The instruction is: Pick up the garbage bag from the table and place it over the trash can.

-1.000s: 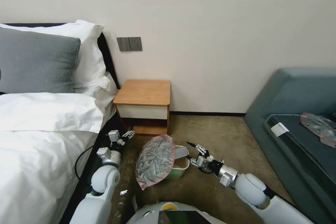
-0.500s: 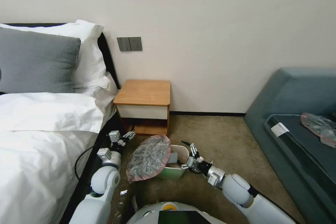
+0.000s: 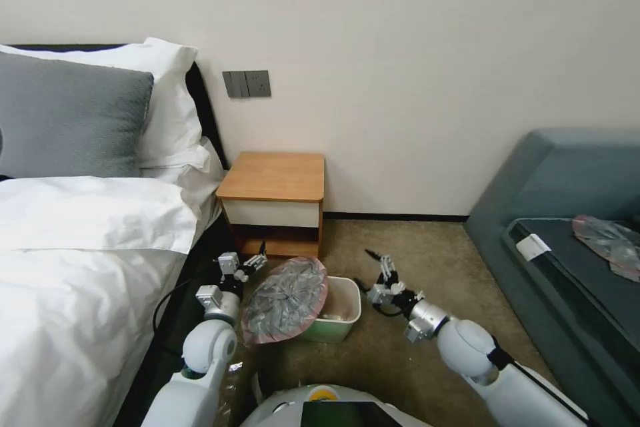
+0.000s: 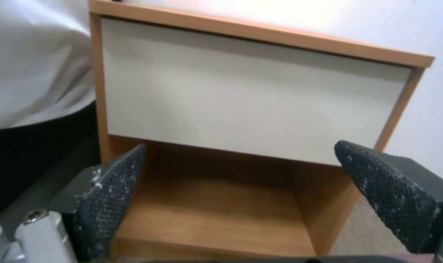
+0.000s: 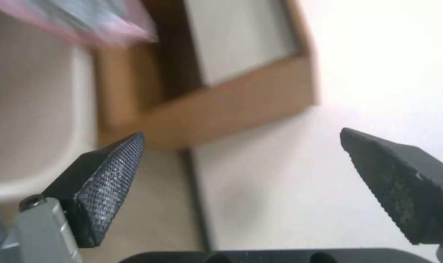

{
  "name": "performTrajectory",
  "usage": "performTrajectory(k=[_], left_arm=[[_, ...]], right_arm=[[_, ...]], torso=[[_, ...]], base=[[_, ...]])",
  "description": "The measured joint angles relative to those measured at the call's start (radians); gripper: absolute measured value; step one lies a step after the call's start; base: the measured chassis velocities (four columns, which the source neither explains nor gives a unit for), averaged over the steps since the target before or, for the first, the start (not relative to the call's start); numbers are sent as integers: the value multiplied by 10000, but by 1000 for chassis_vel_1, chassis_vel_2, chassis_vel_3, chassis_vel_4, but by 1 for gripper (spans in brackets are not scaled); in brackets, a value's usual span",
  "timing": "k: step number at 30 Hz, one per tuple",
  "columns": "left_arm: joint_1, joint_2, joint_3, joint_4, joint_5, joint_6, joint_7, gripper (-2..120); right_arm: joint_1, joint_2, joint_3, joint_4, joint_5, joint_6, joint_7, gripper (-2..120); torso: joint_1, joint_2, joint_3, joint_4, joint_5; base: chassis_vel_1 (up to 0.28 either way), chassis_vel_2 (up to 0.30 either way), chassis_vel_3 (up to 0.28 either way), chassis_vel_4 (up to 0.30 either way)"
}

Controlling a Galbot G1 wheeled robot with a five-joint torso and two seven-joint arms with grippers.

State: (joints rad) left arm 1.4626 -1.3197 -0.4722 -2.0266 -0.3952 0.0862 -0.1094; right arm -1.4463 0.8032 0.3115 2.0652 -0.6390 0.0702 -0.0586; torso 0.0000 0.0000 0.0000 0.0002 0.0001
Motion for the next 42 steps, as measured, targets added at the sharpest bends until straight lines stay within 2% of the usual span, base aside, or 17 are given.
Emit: performTrajectory(k=[6,11,13,14,15,17,19,21,23,27,28,29,31,42], left_arm=[[189,224,80,-373,-145,190,58,99],[448,430,120,-1305,-686,683,339,100],[817,625,131,-2545,-1681,1742,494,100],[817,625,131,-2545,-1681,1742,494,100],[1155,799,84,-3263,-2301,2742,501,100],[1258,848,62,-3430,-2443,3021,494,100],[1653,1023,14,-3835,-2719,3695,288,99],[1809,1047,12,-3846,-2675,3742,207,100],[2161,929,64,-3512,-2284,3568,-5,100],[2201,841,147,-3265,-2308,3451,-27,99],[2106,737,262,-3067,-2394,3784,-265,99],[2106,737,262,-3067,-2394,3784,-265,99],[1947,617,290,-2793,-2634,4292,-454,98],[1508,276,305,-1747,-2619,4389,-736,97]], right_arm=[[-191,154,738,402,-669,-319,383,100],[-245,743,1009,600,-584,-416,508,100],[-245,1313,1033,630,-544,-405,597,100],[-245,1313,1033,630,-544,-405,597,100],[-243,1536,1032,625,-519,-373,659,100],[-245,1597,1027,618,-511,-345,680,100],[-268,1755,1023,588,-485,-217,738,100],[-285,1797,1021,575,-478,-174,756,100],[-373,1927,1000,503,-441,-24,844,100],[-419,1939,987,493,-403,44,871,100],[-444,1922,973,496,-305,77,884,100],[-444,1922,973,496,-305,77,884,100],[-455,1911,973,517,-223,91,891,100],[-614,2019,1012,500,-59,271,922,100]], torso=[[0,0,0,-3,-3],[0,0,0,-3,-2],[0,0,0,-3,3],[0,0,0,-3,3],[0,0,0,-2,2],[0,0,0,-1,2],[0,1,-1,0,0],[0,0,-1,-2,-1],[0,0,-1,0,-2],[0,0,-1,-1,-2],[0,0,0,-1,-2],[0,0,0,-1,-2],[0,0,0,-3,-1],[0,0,0,-1,-1]], base=[[0,0,0,0],[0,0,0,0],[0,0,0,0],[0,0,0,0],[0,0,0,0],[0,0,0,0],[0,0,0,0],[0,0,0,0],[0,0,0,0],[0,0,0,0],[0,0,0,0],[0,0,0,0],[0,0,0,0],[0,0,0,0]])
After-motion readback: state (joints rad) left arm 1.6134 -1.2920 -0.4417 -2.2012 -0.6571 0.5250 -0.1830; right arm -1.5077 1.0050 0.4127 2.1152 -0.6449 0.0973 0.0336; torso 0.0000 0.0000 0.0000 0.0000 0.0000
